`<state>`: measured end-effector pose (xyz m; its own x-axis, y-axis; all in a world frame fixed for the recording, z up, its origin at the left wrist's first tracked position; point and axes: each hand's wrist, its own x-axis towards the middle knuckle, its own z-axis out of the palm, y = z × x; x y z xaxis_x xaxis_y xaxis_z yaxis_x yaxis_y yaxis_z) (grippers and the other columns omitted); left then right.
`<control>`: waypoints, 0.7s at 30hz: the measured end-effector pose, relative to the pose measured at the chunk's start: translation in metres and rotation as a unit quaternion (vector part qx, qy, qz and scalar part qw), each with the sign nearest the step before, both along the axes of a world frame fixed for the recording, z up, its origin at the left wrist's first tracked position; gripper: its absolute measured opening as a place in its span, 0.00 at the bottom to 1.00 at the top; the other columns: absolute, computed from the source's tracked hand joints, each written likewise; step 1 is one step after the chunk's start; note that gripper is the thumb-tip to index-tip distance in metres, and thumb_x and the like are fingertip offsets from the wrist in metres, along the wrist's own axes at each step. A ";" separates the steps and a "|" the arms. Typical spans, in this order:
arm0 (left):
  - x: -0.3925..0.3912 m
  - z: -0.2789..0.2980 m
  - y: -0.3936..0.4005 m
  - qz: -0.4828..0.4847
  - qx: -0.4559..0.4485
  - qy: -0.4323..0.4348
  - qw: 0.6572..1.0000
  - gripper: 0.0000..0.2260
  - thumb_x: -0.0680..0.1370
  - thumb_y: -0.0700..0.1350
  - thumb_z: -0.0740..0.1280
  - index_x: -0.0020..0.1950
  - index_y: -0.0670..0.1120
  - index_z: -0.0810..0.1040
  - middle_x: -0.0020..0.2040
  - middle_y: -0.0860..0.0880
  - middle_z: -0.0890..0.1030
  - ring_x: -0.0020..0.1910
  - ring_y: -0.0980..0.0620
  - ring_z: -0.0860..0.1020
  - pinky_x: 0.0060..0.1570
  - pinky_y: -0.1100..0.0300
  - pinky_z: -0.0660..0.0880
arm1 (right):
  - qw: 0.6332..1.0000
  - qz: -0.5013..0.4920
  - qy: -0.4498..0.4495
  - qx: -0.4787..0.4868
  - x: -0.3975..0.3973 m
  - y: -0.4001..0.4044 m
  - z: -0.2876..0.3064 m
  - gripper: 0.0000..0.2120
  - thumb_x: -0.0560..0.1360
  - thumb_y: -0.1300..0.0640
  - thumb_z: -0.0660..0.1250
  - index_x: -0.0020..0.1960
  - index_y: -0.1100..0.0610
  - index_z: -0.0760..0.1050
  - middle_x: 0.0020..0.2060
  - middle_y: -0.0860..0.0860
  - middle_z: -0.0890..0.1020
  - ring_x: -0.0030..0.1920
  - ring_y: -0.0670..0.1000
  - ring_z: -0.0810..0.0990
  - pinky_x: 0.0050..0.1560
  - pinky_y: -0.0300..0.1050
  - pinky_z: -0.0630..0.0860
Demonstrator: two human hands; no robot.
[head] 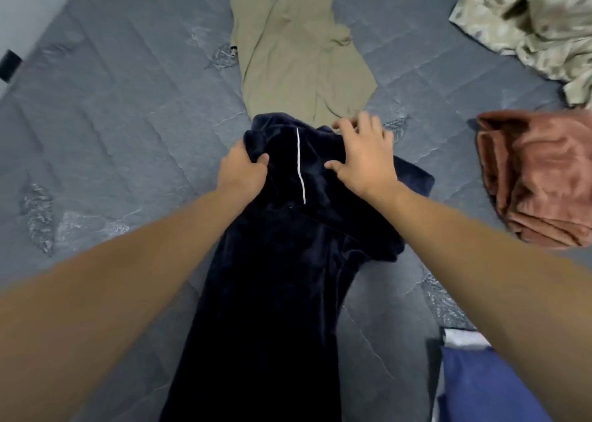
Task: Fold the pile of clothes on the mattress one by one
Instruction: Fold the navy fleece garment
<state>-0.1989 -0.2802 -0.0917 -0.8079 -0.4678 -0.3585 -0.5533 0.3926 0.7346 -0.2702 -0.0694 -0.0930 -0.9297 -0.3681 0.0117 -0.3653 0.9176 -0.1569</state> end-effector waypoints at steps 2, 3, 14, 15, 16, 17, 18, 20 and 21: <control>0.003 -0.008 -0.010 0.000 -0.028 -0.011 1.000 0.10 0.83 0.47 0.67 0.61 0.47 0.70 0.52 0.48 0.79 0.53 0.45 0.78 0.51 0.52 0.74 | 0.995 -0.030 0.089 0.019 0.023 -0.011 -0.009 0.26 0.72 0.48 0.75 0.65 0.52 0.70 0.61 0.55 0.71 0.60 0.59 0.71 0.57 0.56 0.68; 0.007 -0.013 -0.011 -0.002 -0.036 -0.006 0.999 0.10 0.83 0.46 0.67 0.60 0.47 0.68 0.49 0.49 0.77 0.49 0.47 0.77 0.48 0.53 0.72 | 0.994 -0.034 0.102 0.020 0.038 -0.013 -0.014 0.24 0.74 0.50 0.73 0.66 0.53 0.70 0.61 0.55 0.71 0.60 0.59 0.71 0.57 0.56 0.68; 0.026 -0.021 -0.009 -0.029 0.066 0.031 0.997 0.11 0.85 0.50 0.62 0.64 0.46 0.70 0.53 0.49 0.80 0.46 0.53 0.79 0.48 0.55 0.77 | 0.999 -0.013 -0.050 0.009 0.087 0.008 -0.046 0.33 0.83 0.36 0.52 0.84 0.46 0.52 0.83 0.54 0.56 0.83 0.58 0.52 0.81 0.65 0.48; 0.026 -0.023 -0.009 -0.016 0.109 0.011 0.994 0.15 0.83 0.53 0.66 0.66 0.48 0.70 0.58 0.50 0.80 0.52 0.52 0.79 0.54 0.54 0.77 | 0.997 -0.003 -0.076 0.000 0.086 0.011 -0.046 0.35 0.82 0.34 0.53 0.84 0.45 0.50 0.84 0.54 0.54 0.84 0.58 0.49 0.81 0.66 0.47; 0.026 -0.025 -0.010 0.001 0.151 -0.004 0.989 0.21 0.80 0.55 0.71 0.68 0.49 0.70 0.61 0.51 0.80 0.57 0.52 0.79 0.59 0.53 0.77 | 0.995 0.006 -0.096 -0.009 0.083 0.013 -0.045 0.36 0.81 0.33 0.54 0.84 0.44 0.49 0.84 0.53 0.52 0.84 0.58 0.48 0.81 0.66 0.46; 0.026 -0.028 -0.010 0.013 0.181 -0.008 0.983 0.25 0.78 0.56 0.74 0.70 0.50 0.70 0.63 0.52 0.80 0.60 0.52 0.79 0.62 0.52 0.77 | 0.994 0.012 -0.107 -0.014 0.081 0.014 -0.045 0.38 0.80 0.31 0.56 0.84 0.43 0.47 0.84 0.53 0.52 0.84 0.58 0.47 0.81 0.66 0.45; 0.026 -0.030 -0.008 0.020 0.202 -0.006 0.979 0.27 0.76 0.55 0.76 0.70 0.50 0.71 0.63 0.53 0.80 0.61 0.52 0.80 0.63 0.52 0.78 | 0.993 0.017 -0.111 -0.018 0.078 0.016 -0.043 0.40 0.79 0.30 0.58 0.84 0.42 0.47 0.84 0.53 0.51 0.84 0.58 0.47 0.81 0.66 0.45; 0.025 -0.032 -0.005 0.027 0.258 0.003 0.966 0.25 0.75 0.52 0.78 0.69 0.51 0.76 0.60 0.54 0.84 0.58 0.54 0.83 0.63 0.52 0.79 | 0.993 0.024 -0.112 -0.029 0.073 0.018 -0.040 0.44 0.76 0.27 0.60 0.84 0.42 0.47 0.83 0.53 0.53 0.83 0.58 0.48 0.81 0.66 0.46; 0.024 -0.033 -0.004 0.029 0.284 0.000 0.959 0.23 0.75 0.51 0.78 0.69 0.51 0.78 0.58 0.54 0.85 0.57 0.54 0.84 0.62 0.52 0.80 | 0.993 0.021 -0.108 -0.039 0.070 0.019 -0.038 0.44 0.76 0.27 0.61 0.84 0.42 0.49 0.83 0.53 0.54 0.83 0.58 0.50 0.81 0.66 0.46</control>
<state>-0.1745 -0.2840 -0.1246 -0.7863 -0.2421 -0.5684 -0.5621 -0.1015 0.8208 -0.2005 -0.0501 -0.1311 -0.8971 -0.4132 -0.1561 -0.3541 0.8841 -0.3050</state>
